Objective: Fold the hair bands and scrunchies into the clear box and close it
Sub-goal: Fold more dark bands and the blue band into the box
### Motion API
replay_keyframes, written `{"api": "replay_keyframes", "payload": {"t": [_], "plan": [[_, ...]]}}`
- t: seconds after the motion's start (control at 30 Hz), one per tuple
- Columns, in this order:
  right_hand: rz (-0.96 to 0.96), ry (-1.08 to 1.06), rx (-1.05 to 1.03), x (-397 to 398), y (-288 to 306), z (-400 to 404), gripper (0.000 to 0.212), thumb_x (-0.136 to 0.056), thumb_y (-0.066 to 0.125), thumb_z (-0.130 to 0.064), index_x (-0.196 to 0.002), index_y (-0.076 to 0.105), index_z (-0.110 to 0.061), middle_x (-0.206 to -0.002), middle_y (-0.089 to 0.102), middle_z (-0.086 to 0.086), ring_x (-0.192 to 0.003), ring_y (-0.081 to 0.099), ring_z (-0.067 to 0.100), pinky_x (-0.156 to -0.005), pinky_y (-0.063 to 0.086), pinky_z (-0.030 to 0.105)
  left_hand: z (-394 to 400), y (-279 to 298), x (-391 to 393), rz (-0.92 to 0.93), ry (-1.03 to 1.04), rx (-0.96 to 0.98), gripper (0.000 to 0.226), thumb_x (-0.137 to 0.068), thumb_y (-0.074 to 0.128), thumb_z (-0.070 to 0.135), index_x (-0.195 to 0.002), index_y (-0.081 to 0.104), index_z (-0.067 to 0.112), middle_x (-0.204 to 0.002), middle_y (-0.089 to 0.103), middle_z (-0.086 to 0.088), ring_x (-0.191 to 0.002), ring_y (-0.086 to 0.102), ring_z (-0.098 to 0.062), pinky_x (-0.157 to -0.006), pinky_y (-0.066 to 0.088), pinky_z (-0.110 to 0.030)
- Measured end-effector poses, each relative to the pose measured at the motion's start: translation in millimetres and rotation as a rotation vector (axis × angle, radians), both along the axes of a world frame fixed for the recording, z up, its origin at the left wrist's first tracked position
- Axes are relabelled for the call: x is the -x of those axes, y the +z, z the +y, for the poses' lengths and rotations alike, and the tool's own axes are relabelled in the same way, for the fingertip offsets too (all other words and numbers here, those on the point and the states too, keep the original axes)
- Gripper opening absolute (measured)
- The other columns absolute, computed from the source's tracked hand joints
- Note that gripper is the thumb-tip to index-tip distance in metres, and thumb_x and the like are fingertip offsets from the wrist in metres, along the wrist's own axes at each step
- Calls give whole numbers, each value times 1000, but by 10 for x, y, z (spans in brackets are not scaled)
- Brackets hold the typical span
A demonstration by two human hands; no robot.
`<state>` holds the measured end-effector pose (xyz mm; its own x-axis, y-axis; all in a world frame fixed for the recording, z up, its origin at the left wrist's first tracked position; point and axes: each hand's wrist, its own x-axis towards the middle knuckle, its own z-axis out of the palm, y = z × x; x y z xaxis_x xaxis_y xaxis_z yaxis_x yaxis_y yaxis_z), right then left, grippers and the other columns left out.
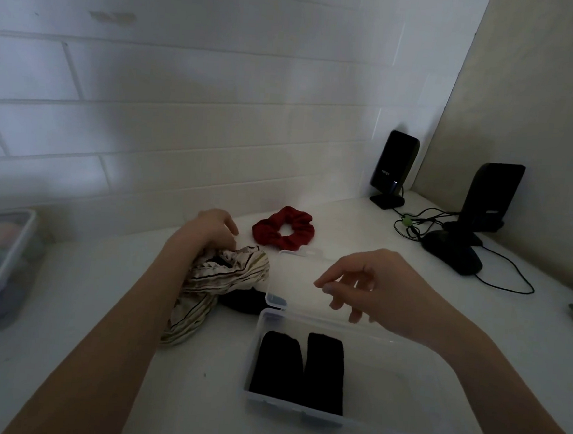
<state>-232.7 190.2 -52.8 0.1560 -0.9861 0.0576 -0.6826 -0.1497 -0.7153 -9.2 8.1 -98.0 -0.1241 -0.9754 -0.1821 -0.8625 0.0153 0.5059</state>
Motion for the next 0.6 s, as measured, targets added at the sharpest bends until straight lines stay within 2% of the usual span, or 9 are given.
{"api": "replay_keyframes", "payload": {"t": [0.07, 0.2, 0.27, 0.4, 0.43, 0.47, 0.53, 0.57, 0.6], "plan": [[0, 1, 3, -17, 7, 8, 9, -87, 66, -21, -87, 74, -23, -68, 73, 0, -52, 66, 15, -41, 36, 7, -17, -17, -66, 96, 81, 67, 34, -71, 79, 15, -103, 67, 9, -119, 60, -18, -106, 58, -29, -83, 46, -30], [-7, -2, 13, -35, 38, 14, 9, -87, 66, -19, -88, 75, -21, -69, 73, 1, -50, 64, 13, -41, 38, 7, 36, 23, -130, 236, 113, 302, 24, -70, 72, -3, -93, 69, 6, -97, 66, -16, -79, 58, -22, -58, 42, -18], [2, -3, 7, -53, 46, 13, 9, -87, 65, -19, -88, 75, -21, -69, 74, 1, -50, 64, 12, -41, 39, 7, 51, 45, -152, 266, 80, 369, 28, -71, 65, -9, -95, 67, 6, -96, 62, -16, -79, 55, -21, -54, 41, -19], [22, 2, -10, -94, 24, 20, 10, -87, 65, -20, -88, 74, -22, -70, 74, 0, -52, 66, 13, -41, 39, 10, 112, 53, -150, -18, -261, 428, 42, -68, 60, -13, -96, 70, 17, -118, 60, -11, -105, 54, -24, -89, 43, -31], [20, 4, -15, -104, 18, 26, 10, -88, 64, -19, -89, 74, -21, -71, 74, 1, -52, 66, 14, -41, 39, 9, 147, 58, -122, 25, -328, 441, 45, -65, 55, -16, -89, 73, 18, -117, 63, -7, -112, 54, -22, -97, 40, -32], [15, 5, -21, -109, 13, 31, 10, -88, 64, -19, -89, 74, -20, -71, 74, 1, -52, 66, 14, -41, 39, 9, 219, 89, -81, 125, -357, 409, 46, -64, 51, -17, -82, 74, 18, -108, 67, -2, -110, 57, -17, -97, 41, -32], [13, 4, -27, -110, 5, 41, 11, -88, 63, -20, -89, 74, -20, -71, 74, 1, -52, 65, 15, -41, 39, 8, 390, 197, -8, 276, -411, 246, 36, -70, 52, -7, -76, 74, 20, -74, 69, 10, -76, 62, -2, -75, 46, -25], [17, 4, -26, -109, 4, 45, 11, -88, 63, -21, -89, 74, -20, -71, 74, 1, -52, 66, 16, -41, 39, 8, 463, 246, 17, 291, -474, 133, 27, -72, 56, 3, -76, 74, 23, -63, 65, 12, -61, 57, 0, -64, 43, -22], [20, 4, -22, -104, 3, 46, 11, -88, 63, -21, -89, 74, -21, -71, 74, 1, -52, 66, 17, -42, 39, 8, 515, 281, 24, 246, -555, 49, 18, -71, 61, 16, -78, 73, 26, -64, 65, 9, -58, 56, -2, -61, 43, -21]]}}
